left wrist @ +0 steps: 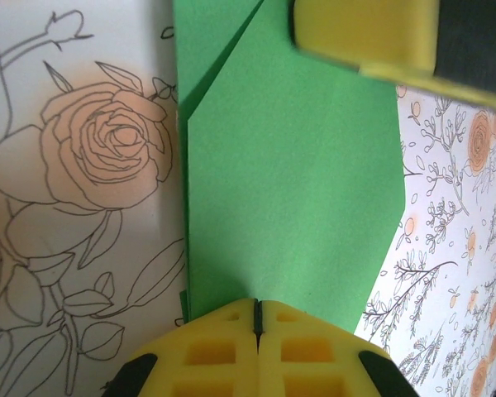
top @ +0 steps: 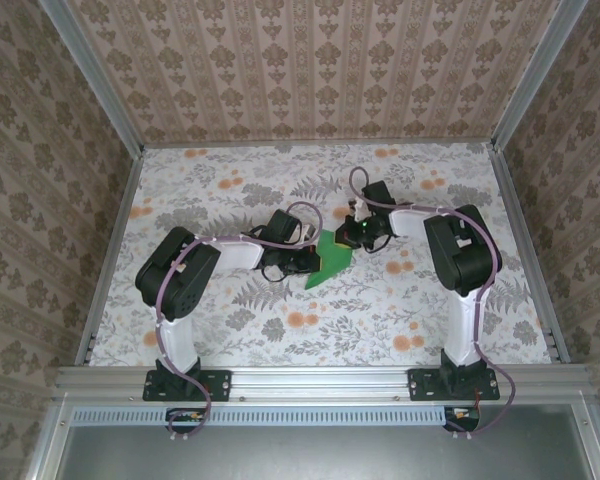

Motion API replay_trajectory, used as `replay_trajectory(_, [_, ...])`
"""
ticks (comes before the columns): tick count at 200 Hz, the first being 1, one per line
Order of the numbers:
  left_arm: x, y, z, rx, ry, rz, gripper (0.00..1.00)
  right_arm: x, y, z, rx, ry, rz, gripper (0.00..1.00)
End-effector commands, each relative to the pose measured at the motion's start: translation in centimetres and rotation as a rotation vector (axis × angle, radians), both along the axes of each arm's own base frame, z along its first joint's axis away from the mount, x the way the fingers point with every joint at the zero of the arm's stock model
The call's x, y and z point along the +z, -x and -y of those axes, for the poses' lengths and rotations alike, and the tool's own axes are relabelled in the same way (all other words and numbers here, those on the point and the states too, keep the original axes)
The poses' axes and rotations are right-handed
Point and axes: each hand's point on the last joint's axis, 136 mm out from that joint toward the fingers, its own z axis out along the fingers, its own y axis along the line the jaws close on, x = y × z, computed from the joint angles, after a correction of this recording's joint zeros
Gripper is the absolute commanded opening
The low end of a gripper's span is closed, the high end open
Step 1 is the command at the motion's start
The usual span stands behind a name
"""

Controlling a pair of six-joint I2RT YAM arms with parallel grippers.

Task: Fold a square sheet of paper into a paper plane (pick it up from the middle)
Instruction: Fourth fold the wing at the center of the table.

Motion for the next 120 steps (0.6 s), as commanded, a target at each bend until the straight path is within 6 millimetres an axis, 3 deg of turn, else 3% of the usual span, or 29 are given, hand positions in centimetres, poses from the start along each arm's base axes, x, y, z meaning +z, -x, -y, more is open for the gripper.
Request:
replay_trajectory(1, [-4.6, 3.2, -3.5, 0.007, -0.17, -0.144, 0.0, -1.7, -3.7, 4.6, -0.125, 0.116, 0.044, 0.0])
replay_trajectory(31, [-4.4, 2.9, -3.5, 0.011, -0.166, -0.14, 0.0, 0.4, -6.4, 6.3, -0.181, 0.115, 0.093, 0.0])
replay_trajectory(57, [-4.1, 2.7, -3.2, 0.014, -0.152, -0.132, 0.0, 3.9, -6.5, 5.9, -0.17, 0.098, 0.17, 0.0])
replay_trajectory(85, [-3.2, 1.9, -2.6, 0.02, -0.13, -0.111, 0.0, 6.2, -4.4, 4.6, -0.142, 0.082, 0.193, 0.0])
replay_trajectory(120, [-3.1, 1.7, -2.4, 0.025, -0.128, -0.107, 0.0, 5.4, 0.4, 0.4, -0.064, 0.011, 0.112, 0.0])
